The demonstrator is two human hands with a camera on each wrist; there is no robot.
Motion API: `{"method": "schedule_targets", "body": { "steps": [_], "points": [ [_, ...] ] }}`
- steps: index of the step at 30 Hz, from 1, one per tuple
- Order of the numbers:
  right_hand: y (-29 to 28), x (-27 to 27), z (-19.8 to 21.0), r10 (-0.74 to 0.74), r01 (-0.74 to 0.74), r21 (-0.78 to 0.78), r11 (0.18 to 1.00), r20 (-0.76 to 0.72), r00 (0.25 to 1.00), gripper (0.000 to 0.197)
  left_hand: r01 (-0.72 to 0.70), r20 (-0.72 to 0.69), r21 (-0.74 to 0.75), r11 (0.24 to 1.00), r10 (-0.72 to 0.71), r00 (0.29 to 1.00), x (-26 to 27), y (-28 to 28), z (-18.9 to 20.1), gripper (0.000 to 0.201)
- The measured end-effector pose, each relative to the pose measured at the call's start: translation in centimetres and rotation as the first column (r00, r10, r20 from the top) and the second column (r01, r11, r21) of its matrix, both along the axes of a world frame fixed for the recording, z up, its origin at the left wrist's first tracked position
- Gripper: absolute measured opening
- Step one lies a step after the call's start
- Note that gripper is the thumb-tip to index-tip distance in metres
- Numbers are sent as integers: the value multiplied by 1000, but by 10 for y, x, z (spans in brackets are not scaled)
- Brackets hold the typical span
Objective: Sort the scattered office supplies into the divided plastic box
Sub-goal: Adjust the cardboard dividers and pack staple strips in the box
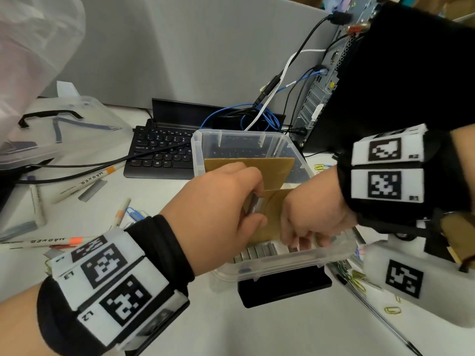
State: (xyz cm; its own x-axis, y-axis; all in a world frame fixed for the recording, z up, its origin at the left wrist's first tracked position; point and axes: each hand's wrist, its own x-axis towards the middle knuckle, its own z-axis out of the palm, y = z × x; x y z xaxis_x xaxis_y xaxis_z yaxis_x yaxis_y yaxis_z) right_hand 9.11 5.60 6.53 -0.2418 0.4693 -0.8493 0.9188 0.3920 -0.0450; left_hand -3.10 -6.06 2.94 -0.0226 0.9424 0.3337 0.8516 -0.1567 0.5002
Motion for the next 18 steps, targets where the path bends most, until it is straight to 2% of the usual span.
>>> {"method": "schedule_targets", "body": {
  "steps": [3, 6, 8, 11, 16, 18],
  "points": [
    [2, 13, 24, -109, 88, -110, 990, -204, 973, 26, 26, 80, 44, 999, -29, 996, -3, -2, 0, 23],
    [6, 28, 40, -174, 114, -175, 978, -384, 907, 30, 21, 177, 63, 998, -32, 984, -5, -6, 2, 22],
    [7, 35, 50, -203, 117, -202, 972, -491, 847, 33, 32, 300, 48, 998, -45, 953, -5, -8, 5, 21],
    [9, 43, 61, -274, 109, -284, 953, -647, 711, 37, 54, 487, 20, 998, -57, 871, -7, -9, 8, 21],
    [2, 49, 68, -363, 25, -389, 921, -834, 416, 36, -7, 573, 3, 1000, 4, 820, -9, -11, 17, 22],
    [-1, 49, 61, -383, -10, -410, 912, -859, 340, 41, -15, 624, -33, 999, 33, 780, -8, -9, 20, 20]
  ]
}}
